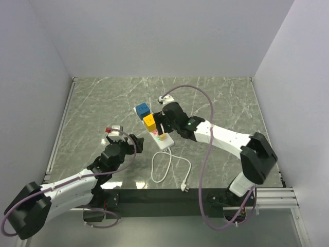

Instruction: Insert the plug

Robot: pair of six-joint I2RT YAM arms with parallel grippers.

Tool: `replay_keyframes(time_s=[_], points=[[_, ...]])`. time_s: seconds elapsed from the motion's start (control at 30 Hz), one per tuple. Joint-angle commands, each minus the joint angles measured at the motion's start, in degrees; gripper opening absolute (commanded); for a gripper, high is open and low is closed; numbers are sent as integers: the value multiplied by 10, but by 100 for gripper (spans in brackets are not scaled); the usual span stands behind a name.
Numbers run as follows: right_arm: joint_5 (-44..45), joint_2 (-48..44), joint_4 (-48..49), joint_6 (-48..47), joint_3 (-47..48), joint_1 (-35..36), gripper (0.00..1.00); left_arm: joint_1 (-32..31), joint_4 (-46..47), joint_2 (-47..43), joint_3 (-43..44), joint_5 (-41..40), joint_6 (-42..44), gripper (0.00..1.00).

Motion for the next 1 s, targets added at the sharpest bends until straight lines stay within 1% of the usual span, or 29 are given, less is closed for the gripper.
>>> replay_keyframes(time_s=[0.0, 0.17, 0.23, 0.3, 0.33, 0.37, 0.4, 0.43, 0.5, 0.53, 0.63, 0.77, 0.83, 0.97], points=[[37, -65, 120, -10, -46, -3, 78, 4, -58, -30, 47, -59, -9, 99], [52, -179, 204, -20, -143, -17, 83, 5, -125, -86, 83, -108, -10, 100], [56, -236, 225, -20, -189, -34, 84, 6, -149, -101, 101, -125, -11, 99], [57, -275, 251, -19, -220, -49, 85, 5, -188, -118, 114, -161, -16, 99], [58, -316, 260, -19, -251, -64, 85, 5, -202, -122, 132, -175, -19, 100], [59, -336, 274, -17, -267, -75, 86, 5, -217, -126, 141, -185, -23, 99], [59, -357, 279, -14, -282, -85, 87, 6, -243, -129, 149, -201, -25, 100], [55, -396, 285, -12, -310, -107, 87, 6, -255, -130, 166, -208, -26, 99], [58, -435, 293, -1, -338, -127, 88, 5, -279, -131, 177, -224, -31, 99], [71, -472, 293, 2, -363, -143, 88, 5, -283, -131, 185, -233, -31, 99], [94, -541, 296, 8, -405, -152, 91, 5, -296, -132, 194, -256, -35, 99], [118, -600, 280, 6, -432, -156, 92, 6, -306, -134, 205, -279, -37, 100], [135, -621, 275, 5, -444, -157, 93, 5, -327, -132, 213, -281, -34, 100], [162, -635, 268, 3, -454, -159, 95, 6, -332, -132, 221, -277, -26, 99]])
